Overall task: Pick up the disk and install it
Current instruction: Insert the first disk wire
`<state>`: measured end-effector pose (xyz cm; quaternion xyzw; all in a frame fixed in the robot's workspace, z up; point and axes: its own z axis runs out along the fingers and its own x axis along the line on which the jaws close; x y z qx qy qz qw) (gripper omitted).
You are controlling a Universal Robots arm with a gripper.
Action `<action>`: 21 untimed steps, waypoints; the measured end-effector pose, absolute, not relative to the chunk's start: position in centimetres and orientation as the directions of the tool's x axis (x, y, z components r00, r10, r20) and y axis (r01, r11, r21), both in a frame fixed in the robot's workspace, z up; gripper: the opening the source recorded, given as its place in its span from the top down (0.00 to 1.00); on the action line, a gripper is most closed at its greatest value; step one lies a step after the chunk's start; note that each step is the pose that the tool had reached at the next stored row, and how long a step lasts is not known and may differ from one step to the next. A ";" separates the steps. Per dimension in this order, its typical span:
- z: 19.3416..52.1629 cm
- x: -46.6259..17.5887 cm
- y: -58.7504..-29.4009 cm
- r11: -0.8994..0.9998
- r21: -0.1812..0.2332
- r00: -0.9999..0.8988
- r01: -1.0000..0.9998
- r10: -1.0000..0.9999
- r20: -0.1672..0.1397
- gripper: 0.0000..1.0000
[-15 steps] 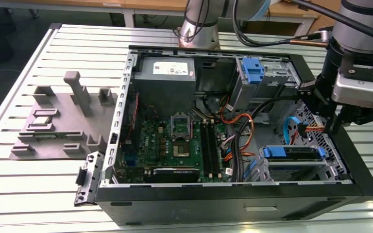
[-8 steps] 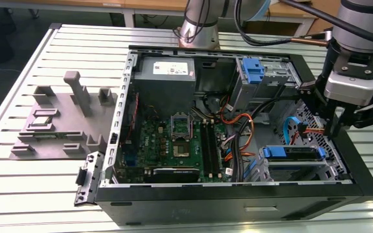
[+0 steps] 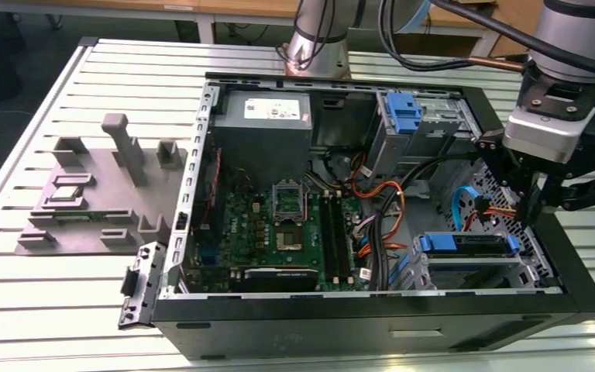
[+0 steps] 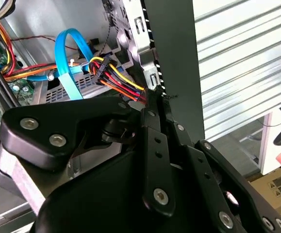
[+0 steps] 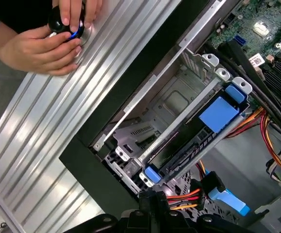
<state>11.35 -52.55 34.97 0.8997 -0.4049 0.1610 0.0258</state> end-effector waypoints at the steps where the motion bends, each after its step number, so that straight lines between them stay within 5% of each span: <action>1: 35.0 11.4 -52.5 -0.671 -0.085 0.620 -0.737 -0.721 0.309 0.83; 12: 34.9 11.0 -52.5 -0.611 -0.086 0.562 -0.787 -0.768 0.307 0.83; 21: 34.9 11.0 -52.5 -0.576 -0.115 0.536 -0.810 -0.805 0.255 0.83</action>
